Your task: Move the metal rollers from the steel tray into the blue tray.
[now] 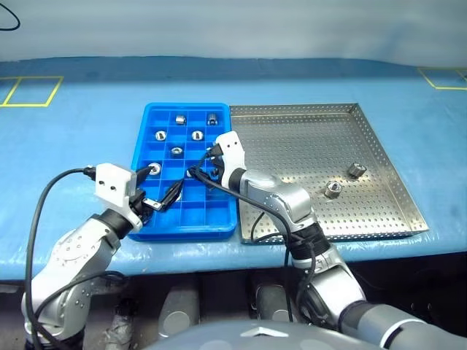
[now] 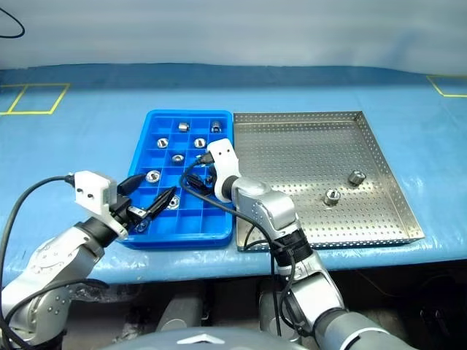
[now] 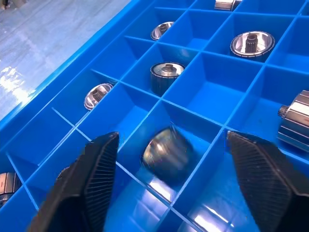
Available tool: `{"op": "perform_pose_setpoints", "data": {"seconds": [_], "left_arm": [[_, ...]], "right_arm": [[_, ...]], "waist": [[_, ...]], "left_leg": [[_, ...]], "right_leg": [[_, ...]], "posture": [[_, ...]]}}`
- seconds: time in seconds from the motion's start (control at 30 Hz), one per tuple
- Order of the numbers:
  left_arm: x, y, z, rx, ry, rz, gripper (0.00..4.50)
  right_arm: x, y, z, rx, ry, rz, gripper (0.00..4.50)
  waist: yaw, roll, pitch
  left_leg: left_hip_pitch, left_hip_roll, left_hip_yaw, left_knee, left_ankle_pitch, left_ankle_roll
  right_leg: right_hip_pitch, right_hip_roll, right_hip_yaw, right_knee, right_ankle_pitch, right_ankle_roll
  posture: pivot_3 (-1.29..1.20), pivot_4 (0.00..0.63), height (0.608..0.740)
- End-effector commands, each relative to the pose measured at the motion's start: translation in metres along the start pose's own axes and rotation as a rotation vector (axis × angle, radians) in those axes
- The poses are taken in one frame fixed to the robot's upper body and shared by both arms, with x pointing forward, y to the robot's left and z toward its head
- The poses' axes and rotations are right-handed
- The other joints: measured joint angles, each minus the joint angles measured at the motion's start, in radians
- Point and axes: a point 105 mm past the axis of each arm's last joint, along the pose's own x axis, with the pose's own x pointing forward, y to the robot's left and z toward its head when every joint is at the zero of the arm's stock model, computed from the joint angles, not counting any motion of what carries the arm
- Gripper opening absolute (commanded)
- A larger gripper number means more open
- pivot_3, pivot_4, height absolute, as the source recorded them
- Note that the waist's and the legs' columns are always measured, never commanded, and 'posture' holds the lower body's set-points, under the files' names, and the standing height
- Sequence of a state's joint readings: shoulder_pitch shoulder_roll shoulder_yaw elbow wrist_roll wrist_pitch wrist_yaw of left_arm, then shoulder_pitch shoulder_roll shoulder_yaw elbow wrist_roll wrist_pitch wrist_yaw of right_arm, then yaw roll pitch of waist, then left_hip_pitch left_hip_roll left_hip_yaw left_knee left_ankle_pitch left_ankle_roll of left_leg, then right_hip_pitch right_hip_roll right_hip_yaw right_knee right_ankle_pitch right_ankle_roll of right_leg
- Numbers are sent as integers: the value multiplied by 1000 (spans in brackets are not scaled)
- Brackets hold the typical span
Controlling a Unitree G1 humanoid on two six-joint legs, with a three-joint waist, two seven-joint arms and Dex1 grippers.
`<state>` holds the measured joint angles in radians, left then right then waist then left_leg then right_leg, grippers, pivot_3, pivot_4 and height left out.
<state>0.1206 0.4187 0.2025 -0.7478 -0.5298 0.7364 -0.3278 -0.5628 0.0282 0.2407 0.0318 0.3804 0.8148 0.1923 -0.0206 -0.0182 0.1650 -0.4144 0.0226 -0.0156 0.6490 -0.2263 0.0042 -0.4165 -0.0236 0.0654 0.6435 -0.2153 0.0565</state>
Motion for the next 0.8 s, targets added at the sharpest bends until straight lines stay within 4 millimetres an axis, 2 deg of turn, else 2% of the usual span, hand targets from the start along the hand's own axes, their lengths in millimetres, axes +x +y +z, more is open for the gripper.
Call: {"op": "perform_pose_setpoints", "data": {"seconds": [0.03, 0.1, 0.17, 0.2, 0.27, 0.33, 0.47, 0.6, 0.8], "left_arm": [[8, -10, 14, 4, -77, -41, 4500], [15, -13, 17, -7, -100, -41, 4500], [21, -17, 16, -32, -106, -60, 4500], [23, -19, 15, -38, -106, -69, 4500], [30, -27, 12, -58, -97, -103, 4500], [34, -34, 8, -68, -87, -133, 4500], [41, -41, 5, -84, -77, -168, 4500], [44, -42, 4, -91, -74, -178, 4500], [44, -42, 4, -91, -74, -187, 4500]], "right_arm": [[-29, -31, 51, -99, -204, -217, 4479], [-51, -61, 59, -140, -237, -423, 4479], [-73, -91, 57, -176, -226, -611, 4479], [-80, -99, 55, -194, -216, -667, 4479], [-103, -125, 42, -187, -173, -819, 4479], [-121, -141, 29, -175, -129, -917, 4479], [-144, -148, 4, -72, -84, -977, 4479], [-162, -151, -12, -51, -52, -1036, 4479], [-177, -155, -31, 28, -27, -1080, 4479]], "waist": [[2, 0, 0], [2, 0, 0], [0, -1, -1], [-2, -1, -1], [-10, -1, -1], [-18, -1, -1], [-42, 0, -1], [-59, 0, -1], [-66, 0, -1]], "left_leg": [[0, 0, 0, 0, 0, 0], [-1, -1, -1, 1, 0, 0], [-1, -2, -1, 1, 0, 0], [-1, -3, -1, 1, 0, 0], [-1, -3, 0, 0, 0, 0], [-1, -2, 0, -1, 0, 0], [0, -2, 0, -1, 0, 0], [0, -1, 0, -1, 0, 0], [1, -1, 1, 1, 0, 0]], "right_leg": [[0, 0, 0, 0, 0, 0], [0, -1, 0, 0, 0, 1], [1, -2, 0, -1, 0, 1], [1, -2, 0, -1, 0, 1], [1, -2, 1, -1, 0, 1], [0, -1, 1, -1, 0, 1], [0, 0, 2, 0, 1, 2], [0, 1, 2, 0, -1, 3], [1, 0, 3, 0, -2, 6]], "posture": [[16, 150, 740], [-4, 150, 740], [-28, 150, 740], [-28, 150, 740], [-55, 150, 740], [-59, 150, 740], [-87, 150, 740], [-103, 150, 740], [-110, 150, 740]]}}
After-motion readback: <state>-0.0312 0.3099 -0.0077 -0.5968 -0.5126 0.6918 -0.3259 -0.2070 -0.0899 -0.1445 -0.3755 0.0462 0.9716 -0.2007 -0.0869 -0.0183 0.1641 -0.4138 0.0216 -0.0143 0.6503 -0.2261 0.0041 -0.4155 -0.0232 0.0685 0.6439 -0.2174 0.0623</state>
